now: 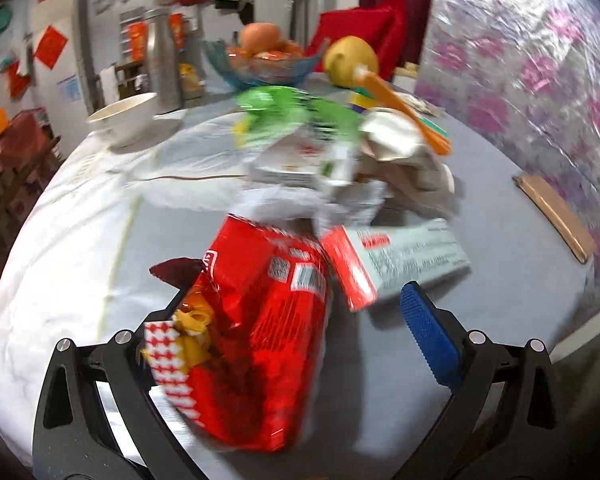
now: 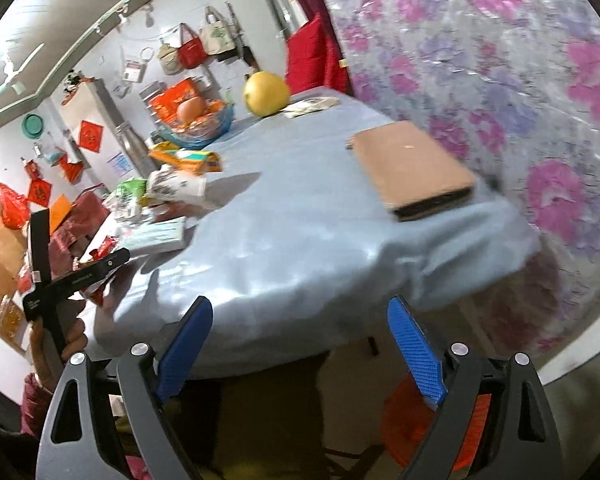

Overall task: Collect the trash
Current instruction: 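Grasp the red chip bag with the left gripper while the right gripper approaches the medicine box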

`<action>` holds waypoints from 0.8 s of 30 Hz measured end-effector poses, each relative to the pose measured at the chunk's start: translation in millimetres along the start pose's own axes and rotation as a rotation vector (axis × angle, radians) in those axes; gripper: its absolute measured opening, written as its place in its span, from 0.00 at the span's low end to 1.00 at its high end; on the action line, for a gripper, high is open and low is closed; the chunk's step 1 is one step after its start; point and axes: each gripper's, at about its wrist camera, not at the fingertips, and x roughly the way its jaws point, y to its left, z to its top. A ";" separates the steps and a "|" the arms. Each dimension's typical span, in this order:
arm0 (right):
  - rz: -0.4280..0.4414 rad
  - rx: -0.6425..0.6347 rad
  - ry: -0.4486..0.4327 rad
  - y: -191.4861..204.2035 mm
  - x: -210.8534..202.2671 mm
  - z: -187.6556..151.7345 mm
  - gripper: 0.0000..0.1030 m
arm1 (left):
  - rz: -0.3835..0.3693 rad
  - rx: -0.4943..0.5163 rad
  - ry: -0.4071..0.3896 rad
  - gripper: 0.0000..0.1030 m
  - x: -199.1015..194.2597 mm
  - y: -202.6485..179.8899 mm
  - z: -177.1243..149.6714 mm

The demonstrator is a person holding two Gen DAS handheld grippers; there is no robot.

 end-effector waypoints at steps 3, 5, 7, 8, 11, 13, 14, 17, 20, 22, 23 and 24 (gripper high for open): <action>0.043 -0.028 0.011 22.3 12.0 4.2 0.85 | 0.020 0.031 -0.018 0.93 -8.2 4.8 -4.9; 0.075 -0.050 0.014 39.4 19.3 6.4 0.85 | 0.025 0.051 -0.023 0.93 -12.6 10.1 -10.8; 0.092 -0.068 0.013 51.4 20.9 5.8 0.85 | 0.007 0.039 -0.024 0.93 -16.5 19.3 -16.6; 0.100 -0.080 0.014 57.7 22.3 5.9 0.85 | -0.003 0.032 -0.025 0.93 -17.5 22.5 -18.3; 0.100 -0.110 0.023 69.4 28.3 6.6 0.85 | -0.020 0.013 -0.062 0.93 -27.9 36.7 -22.9; 0.098 -0.118 0.032 74.9 30.5 5.3 0.85 | -0.044 0.012 -0.081 0.93 -34.5 44.3 -26.4; 0.100 -0.119 0.038 78.1 33.2 5.3 0.85 | -0.087 0.004 -0.093 0.93 -39.5 49.2 -28.0; 0.104 -0.123 0.048 85.0 37.9 6.6 0.85 | -0.186 -0.029 -0.112 0.93 -48.7 60.0 -30.0; 0.112 -0.138 0.054 94.5 42.8 9.5 0.85 | -0.153 -0.078 -0.129 0.93 -51.5 73.6 -28.8; 0.116 -0.151 0.057 99.5 47.8 11.6 0.85 | -0.117 -0.087 -0.111 0.93 -46.2 75.5 -26.8; 0.118 -0.158 0.059 103.6 49.7 11.9 0.85 | -0.118 -0.092 -0.097 0.93 -41.9 75.2 -25.8; 0.118 -0.165 0.060 107.6 52.3 12.2 0.85 | -0.119 -0.094 -0.088 0.93 -39.3 74.8 -26.3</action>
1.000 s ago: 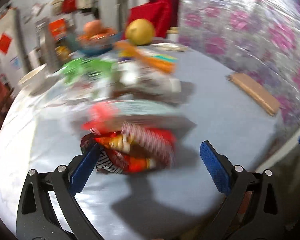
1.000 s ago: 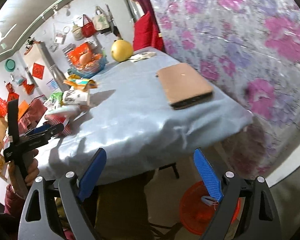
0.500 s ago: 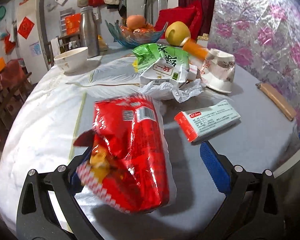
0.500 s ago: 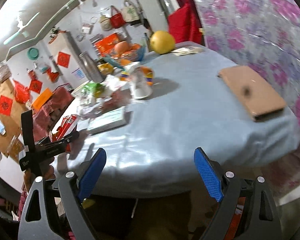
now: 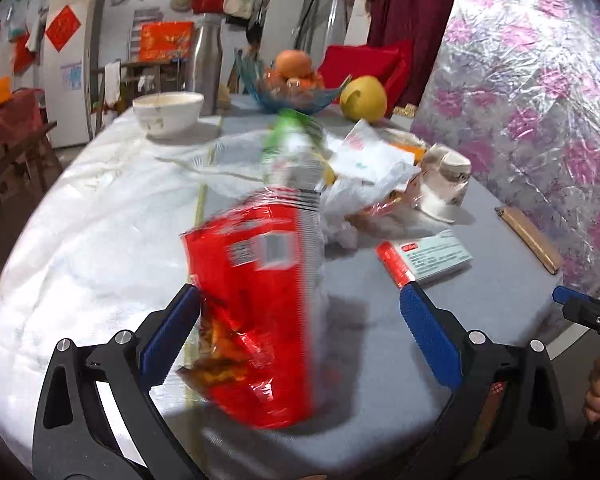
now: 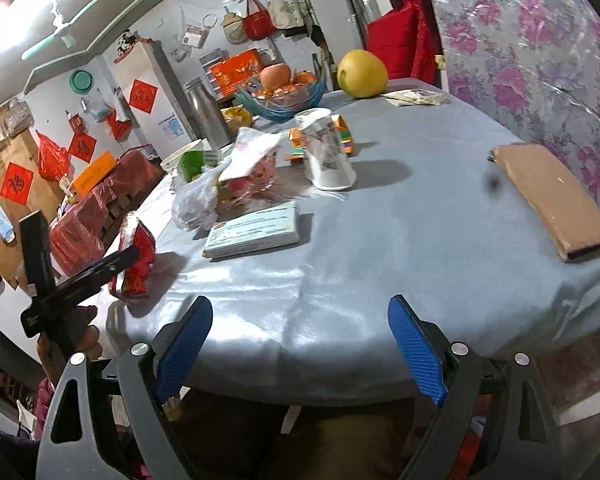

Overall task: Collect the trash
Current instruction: 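Grasp the red chip bag with the left gripper while the right gripper approaches the medicine box, then grasp the white medicine box with the right gripper while the left gripper holds the chip bag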

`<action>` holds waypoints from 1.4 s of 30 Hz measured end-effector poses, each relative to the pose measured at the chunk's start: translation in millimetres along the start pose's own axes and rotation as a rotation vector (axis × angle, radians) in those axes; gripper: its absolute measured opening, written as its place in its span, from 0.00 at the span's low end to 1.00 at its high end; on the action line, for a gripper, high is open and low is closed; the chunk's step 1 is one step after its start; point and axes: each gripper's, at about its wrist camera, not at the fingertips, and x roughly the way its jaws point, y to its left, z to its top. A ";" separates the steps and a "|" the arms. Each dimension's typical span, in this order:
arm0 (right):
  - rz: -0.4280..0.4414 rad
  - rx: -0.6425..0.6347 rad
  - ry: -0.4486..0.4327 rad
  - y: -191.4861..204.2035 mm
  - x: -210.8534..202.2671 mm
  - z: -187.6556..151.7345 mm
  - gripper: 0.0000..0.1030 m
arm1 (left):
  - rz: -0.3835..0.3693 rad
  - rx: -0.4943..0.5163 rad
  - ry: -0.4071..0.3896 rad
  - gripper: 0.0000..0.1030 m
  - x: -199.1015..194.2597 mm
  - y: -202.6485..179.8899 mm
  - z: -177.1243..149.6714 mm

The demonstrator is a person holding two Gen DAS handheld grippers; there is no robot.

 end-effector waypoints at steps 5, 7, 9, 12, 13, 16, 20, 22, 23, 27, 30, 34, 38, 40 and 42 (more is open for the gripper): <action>0.009 -0.023 0.027 16.3 19.1 8.5 0.85 | 0.029 -0.053 0.019 0.93 5.4 15.4 -3.0; 0.013 -0.033 0.031 22.4 24.8 10.9 0.85 | -0.007 -0.067 -0.009 0.93 -6.8 21.4 -2.8; 0.024 -0.048 0.036 29.9 34.6 16.3 0.85 | -0.043 -0.058 -0.029 0.93 -17.4 25.8 -2.2; 0.028 -0.066 0.042 40.8 50.8 23.5 0.85 | -0.026 -0.045 -0.006 0.93 -12.8 27.3 -2.9; 0.025 -0.072 0.043 44.2 55.9 26.5 0.85 | -0.015 -0.043 0.005 0.93 -9.0 27.3 -4.5; -0.013 -0.109 0.039 55.7 68.0 34.4 0.85 | 0.024 -0.040 0.045 0.92 6.3 28.3 -9.7; -0.069 -0.171 0.057 70.2 88.7 43.3 0.86 | 0.048 -0.036 0.038 0.82 11.1 29.5 -11.1; -0.088 -0.182 0.070 72.9 99.9 46.4 0.91 | 0.069 -0.023 0.029 0.71 12.0 28.8 -11.2; -0.092 -0.182 0.072 73.5 103.9 48.1 0.91 | 0.073 -0.019 0.025 0.69 12.3 29.4 -11.4; -0.097 -0.148 0.090 67.1 118.0 56.3 0.93 | 0.062 -0.018 0.018 0.67 12.3 32.0 -11.2; -0.030 -0.106 0.135 58.7 124.2 54.6 0.93 | 0.061 -0.014 0.014 0.67 12.1 32.2 -11.4; 0.193 -0.160 0.210 74.0 107.8 33.2 0.91 | 0.063 -0.007 0.013 0.69 12.4 32.1 -11.2; 0.139 -0.305 0.137 91.2 86.2 24.9 0.91 | 0.061 -0.011 0.013 0.69 12.5 32.4 -11.1; 0.041 -0.357 0.082 94.7 88.8 30.5 0.91 | 0.062 -0.012 0.014 0.69 12.1 32.1 -11.4; -0.030 -0.394 0.060 95.6 101.9 40.3 0.91 | 0.063 -0.012 0.015 0.69 12.2 32.2 -11.4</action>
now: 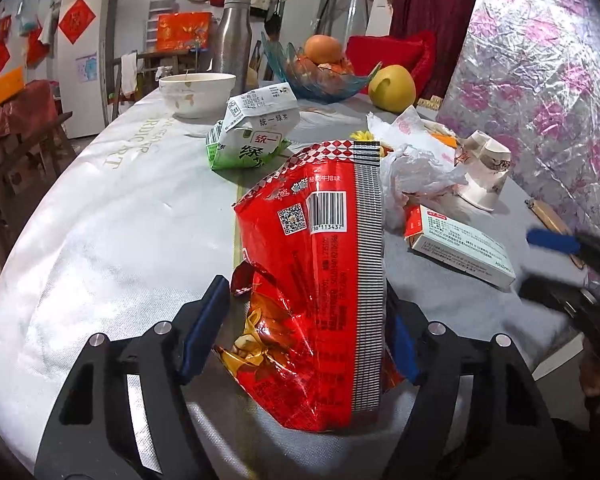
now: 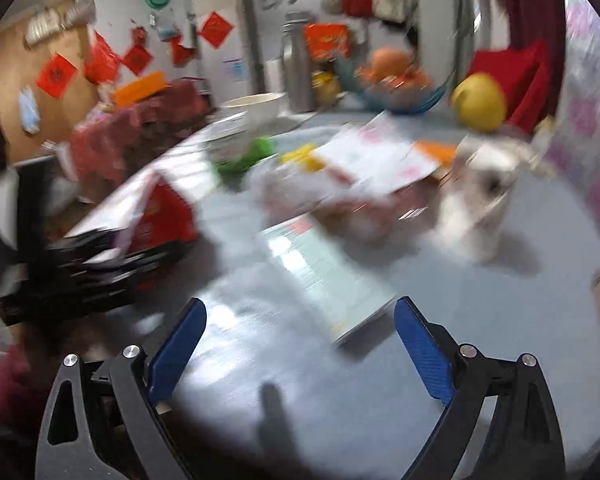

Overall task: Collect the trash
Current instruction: 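Grasp the white medicine box with the right gripper while the left gripper holds the chip bag, then carry both items to the wastebasket and open the right then left gripper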

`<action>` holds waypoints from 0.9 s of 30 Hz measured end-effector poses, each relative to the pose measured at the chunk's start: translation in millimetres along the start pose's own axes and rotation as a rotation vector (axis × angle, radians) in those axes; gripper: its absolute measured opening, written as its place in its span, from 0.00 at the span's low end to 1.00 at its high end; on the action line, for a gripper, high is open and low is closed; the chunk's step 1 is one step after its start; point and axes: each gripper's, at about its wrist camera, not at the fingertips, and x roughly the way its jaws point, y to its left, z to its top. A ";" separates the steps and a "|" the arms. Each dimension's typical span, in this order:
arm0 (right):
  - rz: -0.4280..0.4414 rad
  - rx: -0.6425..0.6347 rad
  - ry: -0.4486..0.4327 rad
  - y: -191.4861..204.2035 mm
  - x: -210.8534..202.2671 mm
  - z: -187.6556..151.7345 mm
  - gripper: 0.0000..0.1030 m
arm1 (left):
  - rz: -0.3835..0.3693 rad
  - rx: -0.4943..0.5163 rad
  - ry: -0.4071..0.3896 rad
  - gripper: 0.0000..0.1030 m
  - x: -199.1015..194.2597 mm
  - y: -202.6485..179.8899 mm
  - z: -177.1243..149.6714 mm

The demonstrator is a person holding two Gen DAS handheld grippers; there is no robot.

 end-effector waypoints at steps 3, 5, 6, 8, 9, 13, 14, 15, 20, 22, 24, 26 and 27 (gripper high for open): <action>-0.013 -0.010 0.037 -2.8 20.1 8.6 0.89 | 0.000 0.001 0.000 0.69 -0.1 -0.1 0.1; 0.008 -0.008 0.071 -4.1 33.4 11.3 0.79 | -0.001 -0.001 0.001 0.69 -0.2 -0.1 0.2; 0.006 -0.005 0.089 -4.2 38.9 10.2 0.65 | -0.005 -0.002 0.002 0.69 -0.3 0.1 0.5; 0.000 0.001 0.065 -2.0 37.9 5.8 0.54 | -0.014 -0.009 0.005 0.67 -1.1 1.1 0.8; 0.001 0.005 0.055 -2.0 33.6 4.9 0.45 | -0.024 -0.014 0.007 0.64 -1.6 1.9 1.0; 0.004 0.030 0.001 -2.7 5.7 -2.9 0.40 | -0.043 -0.026 0.000 0.58 -6.1 2.2 2.6; 0.004 0.035 -0.011 -3.3 -2.9 -5.4 0.40 | -0.048 -0.025 -0.004 0.58 -8.0 1.3 3.5; 0.003 0.038 -0.018 -3.9 -8.9 -7.9 0.40 | -0.055 -0.020 -0.011 0.58 -10.8 -0.6 3.6; -0.012 0.080 -0.043 -13.7 -31.2 -24.0 0.40 | -0.066 0.001 -0.028 0.58 -23.4 -11.3 5.0; -0.018 0.096 -0.063 -18.3 -44.3 -29.9 0.40 | -0.071 0.010 -0.034 0.58 -28.1 -15.8 6.6; -0.028 0.110 -0.080 -23.8 -53.9 -33.0 0.40 | -0.078 0.025 -0.042 0.58 -33.1 -22.1 8.8; -0.041 0.127 -0.098 -30.5 -66.1 -37.1 0.40 | -0.082 0.045 -0.049 0.58 -37.1 -29.8 11.5; -0.043 0.133 -0.102 -32.8 -68.5 -38.7 0.40 | -0.085 0.052 -0.050 0.58 -38.2 -33.5 12.5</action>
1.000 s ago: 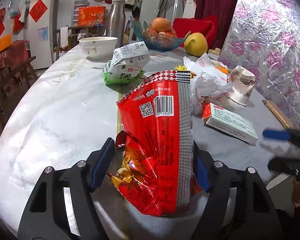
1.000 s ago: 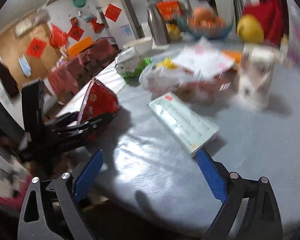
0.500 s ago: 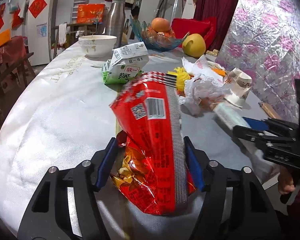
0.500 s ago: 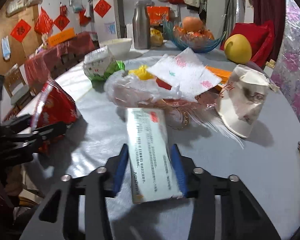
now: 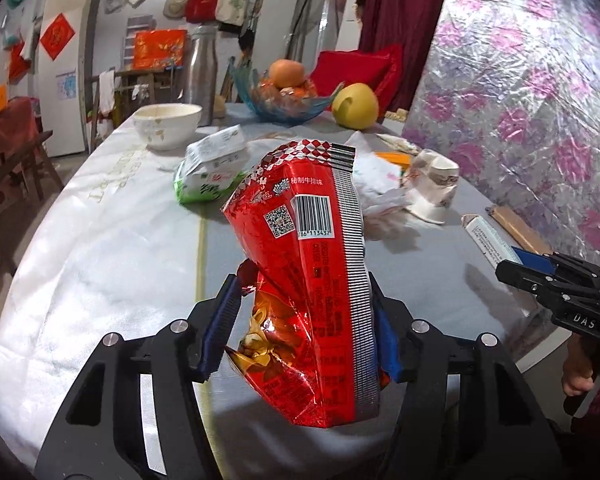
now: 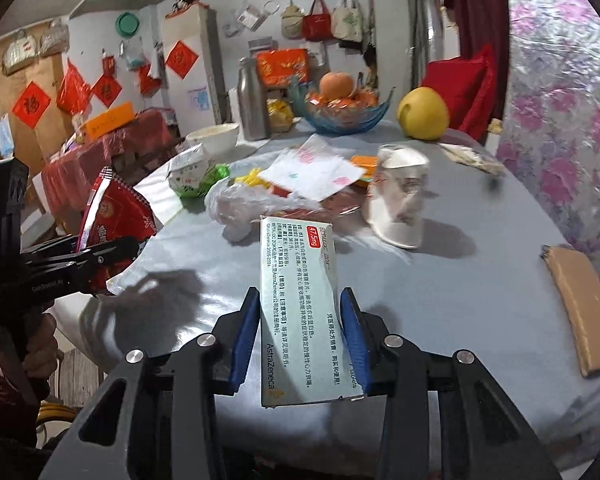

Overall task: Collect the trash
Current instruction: 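Carry both items to the wastebasket and open the right then left gripper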

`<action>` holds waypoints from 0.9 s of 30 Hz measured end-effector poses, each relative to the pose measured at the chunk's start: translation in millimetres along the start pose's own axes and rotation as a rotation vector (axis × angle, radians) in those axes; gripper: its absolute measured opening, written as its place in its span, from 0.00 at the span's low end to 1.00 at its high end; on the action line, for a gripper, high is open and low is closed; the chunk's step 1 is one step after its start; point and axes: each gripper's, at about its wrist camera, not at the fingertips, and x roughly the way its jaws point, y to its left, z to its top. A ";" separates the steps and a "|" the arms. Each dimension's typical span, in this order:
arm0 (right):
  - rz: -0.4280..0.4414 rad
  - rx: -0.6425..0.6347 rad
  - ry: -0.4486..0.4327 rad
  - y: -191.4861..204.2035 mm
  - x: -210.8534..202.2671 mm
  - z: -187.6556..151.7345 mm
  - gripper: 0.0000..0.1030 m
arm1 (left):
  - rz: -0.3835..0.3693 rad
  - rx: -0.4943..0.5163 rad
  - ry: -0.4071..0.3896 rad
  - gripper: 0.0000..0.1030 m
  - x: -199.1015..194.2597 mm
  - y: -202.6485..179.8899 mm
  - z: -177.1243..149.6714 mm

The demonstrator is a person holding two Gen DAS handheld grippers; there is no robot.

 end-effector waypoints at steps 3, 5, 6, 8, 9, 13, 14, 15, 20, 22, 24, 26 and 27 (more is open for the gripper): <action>-0.020 0.019 -0.017 -10.3 -17.3 -6.5 0.40 | -0.016 0.022 -0.001 0.58 -0.9 -12.4 3.3; -0.037 0.031 -0.023 -18.9 -26.7 -12.4 0.40 | -0.032 0.039 0.000 0.58 -1.1 -22.9 5.8; -0.044 0.037 -0.024 -22.9 -31.2 -14.9 0.40 | -0.041 0.047 0.001 0.58 -1.3 -26.1 6.1; -0.064 0.054 -0.024 -32.9 -42.6 -21.9 0.40 | -0.066 0.068 0.005 0.58 0.0 -39.2 7.9; -0.072 0.061 -0.021 -37.9 -47.5 -25.9 0.40 | -0.075 0.077 0.008 0.58 0.8 -44.8 8.5; -0.110 0.104 0.010 -64.0 -69.9 -46.5 0.40 | -0.116 0.134 0.021 0.58 5.7 -74.3 9.3; -0.126 0.123 0.029 -74.3 -77.0 -54.5 0.40 | -0.131 0.155 0.027 0.58 7.7 -85.0 9.0; -0.134 0.135 0.040 -80.0 -79.5 -59.8 0.40 | -0.142 0.168 0.032 0.58 9.7 -92.8 8.8; -0.207 0.196 0.129 -115.7 -101.9 -96.2 0.40 | -0.225 0.223 0.069 0.58 18.5 -131.0 5.6; -0.228 0.226 0.165 -128.5 -106.7 -113.5 0.40 | -0.256 0.249 0.086 0.58 22.2 -147.3 2.5; -0.252 0.264 0.206 -144.0 -107.9 -132.9 0.40 | -0.283 0.276 0.104 0.58 27.0 -163.9 -1.0; -0.293 0.301 0.256 -160.0 -103.3 -156.2 0.40 | -0.312 0.305 0.129 0.58 32.6 -181.8 -4.3; -0.312 0.317 0.285 -168.6 -98.0 -169.1 0.40 | -0.321 0.315 0.137 0.58 34.4 -187.9 -5.8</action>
